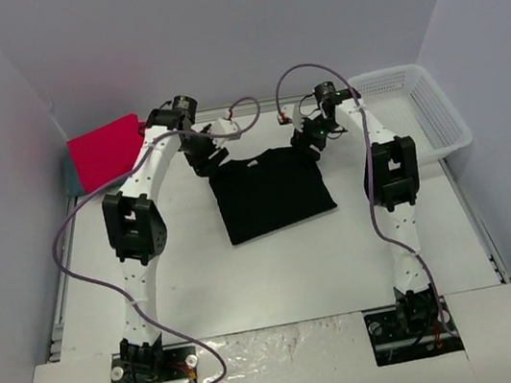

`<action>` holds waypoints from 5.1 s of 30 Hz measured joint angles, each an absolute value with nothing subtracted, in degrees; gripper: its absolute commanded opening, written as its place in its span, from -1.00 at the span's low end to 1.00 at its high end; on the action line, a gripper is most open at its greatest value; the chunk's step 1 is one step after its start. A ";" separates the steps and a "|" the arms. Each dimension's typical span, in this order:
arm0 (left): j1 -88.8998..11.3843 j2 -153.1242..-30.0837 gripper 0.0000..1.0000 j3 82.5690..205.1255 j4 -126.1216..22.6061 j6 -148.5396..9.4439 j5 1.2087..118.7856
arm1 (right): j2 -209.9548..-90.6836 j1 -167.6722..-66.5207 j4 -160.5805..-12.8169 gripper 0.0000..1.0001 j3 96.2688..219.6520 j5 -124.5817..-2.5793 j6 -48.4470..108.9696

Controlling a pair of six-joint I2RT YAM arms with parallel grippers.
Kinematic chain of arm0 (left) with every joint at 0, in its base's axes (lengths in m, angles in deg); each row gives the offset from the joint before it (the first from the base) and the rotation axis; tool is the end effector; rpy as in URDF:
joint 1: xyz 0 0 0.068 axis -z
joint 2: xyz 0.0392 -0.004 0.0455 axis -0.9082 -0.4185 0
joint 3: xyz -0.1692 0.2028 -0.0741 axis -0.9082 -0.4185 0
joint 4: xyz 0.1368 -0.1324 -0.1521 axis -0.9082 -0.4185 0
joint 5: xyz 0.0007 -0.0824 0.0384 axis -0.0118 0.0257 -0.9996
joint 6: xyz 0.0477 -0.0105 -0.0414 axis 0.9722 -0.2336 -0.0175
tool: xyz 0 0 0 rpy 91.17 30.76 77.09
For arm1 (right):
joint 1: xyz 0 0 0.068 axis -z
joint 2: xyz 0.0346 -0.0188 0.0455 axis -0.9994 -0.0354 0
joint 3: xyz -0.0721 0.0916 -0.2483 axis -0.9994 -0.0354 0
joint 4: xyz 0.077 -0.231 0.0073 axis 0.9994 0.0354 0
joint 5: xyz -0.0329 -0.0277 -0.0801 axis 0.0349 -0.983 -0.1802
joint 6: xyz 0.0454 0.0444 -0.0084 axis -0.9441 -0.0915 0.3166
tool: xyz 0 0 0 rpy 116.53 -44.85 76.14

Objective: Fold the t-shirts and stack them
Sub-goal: Fold the long partially folded tshirt into a neat square, then put the neatly folded tshirt into the corner of the board with the left arm

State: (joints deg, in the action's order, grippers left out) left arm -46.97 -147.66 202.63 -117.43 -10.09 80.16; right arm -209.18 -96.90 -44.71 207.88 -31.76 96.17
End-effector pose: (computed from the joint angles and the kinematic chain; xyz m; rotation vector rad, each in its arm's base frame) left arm 0.4424 -0.1709 0.2648 1.5130 2.0509 -0.4735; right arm 0.5069 0.1116 0.1922 -1.4924 1.7735 0.4590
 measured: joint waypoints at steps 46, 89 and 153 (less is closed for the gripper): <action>-72.90 -111.92 0.89 138.42 -72.45 -66.26 111.98 | -191.93 -147.02 -58.21 0.14 176.76 -79.52 73.57; -69.40 -124.66 0.89 132.52 -55.66 -95.88 121.75 | -201.37 -147.10 -52.66 -1.00 196.23 -86.51 71.34; -54.97 -142.32 0.34 144.98 -35.86 -116.60 117.27 | -205.11 -143.78 -39.94 -1.00 205.61 -84.52 69.00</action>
State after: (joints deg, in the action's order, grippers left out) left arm -54.97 -142.32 144.98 -35.86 -116.60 117.27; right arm -205.11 -143.78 -39.94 205.61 -84.52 69.00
